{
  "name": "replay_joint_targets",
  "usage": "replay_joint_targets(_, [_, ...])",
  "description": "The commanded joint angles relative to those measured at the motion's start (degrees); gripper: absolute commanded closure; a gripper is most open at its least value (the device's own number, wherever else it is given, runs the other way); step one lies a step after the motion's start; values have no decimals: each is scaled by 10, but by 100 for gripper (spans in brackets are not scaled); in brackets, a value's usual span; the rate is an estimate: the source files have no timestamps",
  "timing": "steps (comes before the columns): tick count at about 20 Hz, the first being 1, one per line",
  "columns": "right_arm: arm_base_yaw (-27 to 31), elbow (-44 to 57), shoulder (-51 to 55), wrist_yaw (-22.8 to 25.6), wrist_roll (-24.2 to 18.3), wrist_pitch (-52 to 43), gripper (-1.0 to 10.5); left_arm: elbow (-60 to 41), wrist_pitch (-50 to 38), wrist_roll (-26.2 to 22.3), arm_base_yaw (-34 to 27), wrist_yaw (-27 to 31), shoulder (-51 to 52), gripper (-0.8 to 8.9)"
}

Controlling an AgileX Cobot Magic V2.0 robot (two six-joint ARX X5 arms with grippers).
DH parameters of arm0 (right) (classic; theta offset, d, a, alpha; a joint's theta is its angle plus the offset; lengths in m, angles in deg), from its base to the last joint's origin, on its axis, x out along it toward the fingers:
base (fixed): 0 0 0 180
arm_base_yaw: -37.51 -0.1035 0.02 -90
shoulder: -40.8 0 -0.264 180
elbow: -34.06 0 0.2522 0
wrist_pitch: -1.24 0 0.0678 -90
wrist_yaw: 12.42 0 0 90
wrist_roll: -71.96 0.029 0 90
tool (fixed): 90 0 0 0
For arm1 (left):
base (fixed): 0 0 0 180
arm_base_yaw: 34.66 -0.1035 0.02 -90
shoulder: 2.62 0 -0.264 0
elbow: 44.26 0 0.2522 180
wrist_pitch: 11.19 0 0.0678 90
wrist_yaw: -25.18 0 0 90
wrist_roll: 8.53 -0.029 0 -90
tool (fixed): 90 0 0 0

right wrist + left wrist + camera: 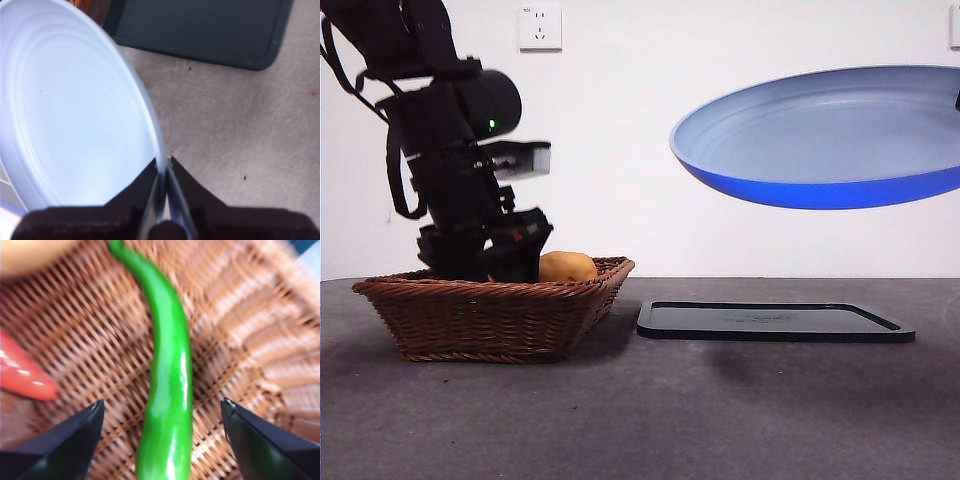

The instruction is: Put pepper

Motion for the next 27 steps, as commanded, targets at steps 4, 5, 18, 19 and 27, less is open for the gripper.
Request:
replay_joint_targets(4, [-3,-12,-2,-2,7,-8,941,9,-14,-7,8,2,-29,413])
replay_joint_targets(5, [-3,-12,-2,-2,7,-8,941,9,-14,-7,9,2,-30,414])
replay_joint_targets(18, [-2,-12,-2,-2,7,-22,941,9,-15,0,11,9,-29,677])
replay_joint_targets(19, [-2,-12,-2,-2,7,-22,941,10,-14,0,11,9,-26,677])
replay_joint_targets(27, [-2,-12,-10,-1,8,-22,941,12,12,11,11,2,44,678])
